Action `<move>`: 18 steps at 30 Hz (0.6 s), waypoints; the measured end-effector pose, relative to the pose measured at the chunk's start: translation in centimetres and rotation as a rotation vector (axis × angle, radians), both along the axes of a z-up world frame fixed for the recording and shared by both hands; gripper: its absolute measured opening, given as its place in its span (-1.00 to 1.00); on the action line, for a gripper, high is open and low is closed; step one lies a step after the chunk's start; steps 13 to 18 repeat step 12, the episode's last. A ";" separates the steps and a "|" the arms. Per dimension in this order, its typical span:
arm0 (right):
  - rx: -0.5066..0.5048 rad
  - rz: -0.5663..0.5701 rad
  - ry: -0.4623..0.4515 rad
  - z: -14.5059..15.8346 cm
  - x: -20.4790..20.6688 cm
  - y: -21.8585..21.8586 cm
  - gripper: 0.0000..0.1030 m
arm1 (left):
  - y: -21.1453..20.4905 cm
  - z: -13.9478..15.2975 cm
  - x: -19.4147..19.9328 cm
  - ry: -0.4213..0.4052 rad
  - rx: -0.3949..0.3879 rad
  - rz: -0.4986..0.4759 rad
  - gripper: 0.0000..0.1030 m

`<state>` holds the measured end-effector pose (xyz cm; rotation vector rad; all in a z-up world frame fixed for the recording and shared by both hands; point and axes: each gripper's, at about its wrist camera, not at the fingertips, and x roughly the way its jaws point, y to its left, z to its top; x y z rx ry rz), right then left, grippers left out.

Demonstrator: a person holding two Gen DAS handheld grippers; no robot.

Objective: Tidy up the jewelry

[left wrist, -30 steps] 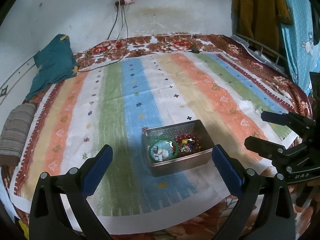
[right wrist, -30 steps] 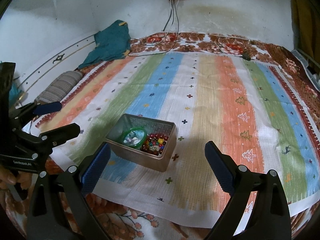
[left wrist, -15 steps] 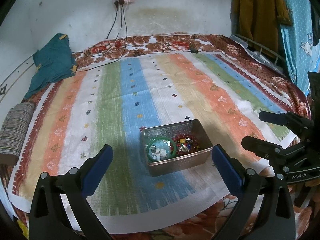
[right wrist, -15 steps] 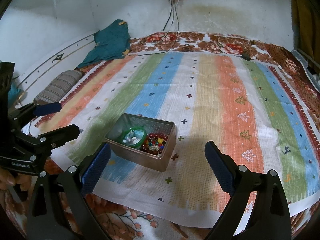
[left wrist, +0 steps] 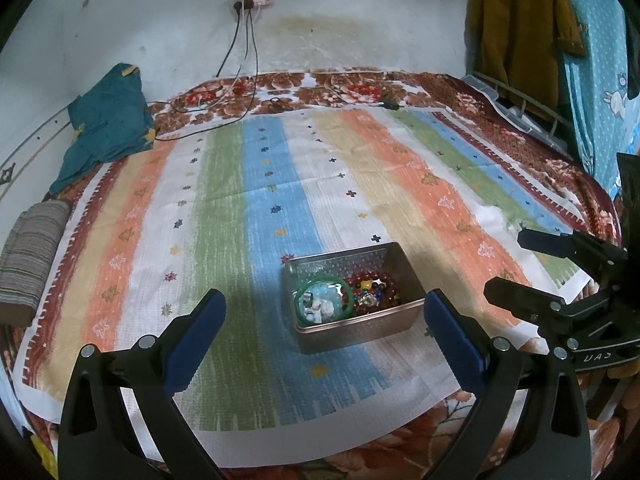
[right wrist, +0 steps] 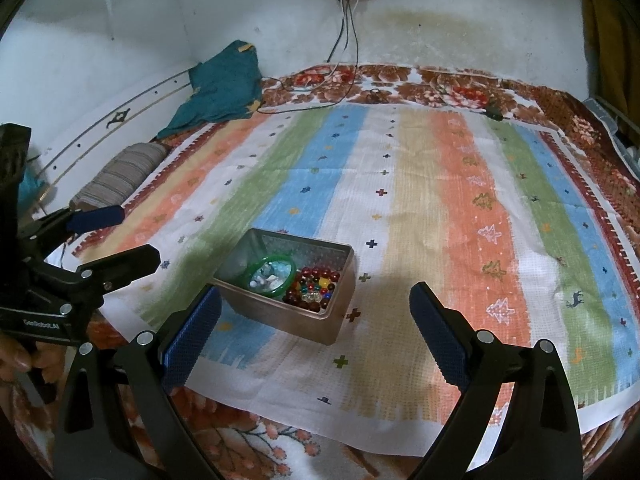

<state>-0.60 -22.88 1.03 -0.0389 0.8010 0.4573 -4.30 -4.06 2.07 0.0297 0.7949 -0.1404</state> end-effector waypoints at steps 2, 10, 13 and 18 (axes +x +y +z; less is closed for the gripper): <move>0.003 0.001 0.000 0.0 0.0 0.0 0.86 | 0.0 0.0 0.0 -0.001 0.001 -0.001 0.89; 0.004 -0.002 0.001 0.1 0.1 -0.1 0.86 | 0.1 -0.1 0.1 0.010 0.001 -0.007 0.89; 0.004 -0.003 0.001 0.1 0.1 -0.1 0.86 | 0.1 -0.2 0.1 0.003 0.003 -0.004 0.89; 0.004 -0.003 0.001 0.1 0.1 -0.1 0.86 | 0.1 -0.2 0.1 0.003 0.003 -0.004 0.89</move>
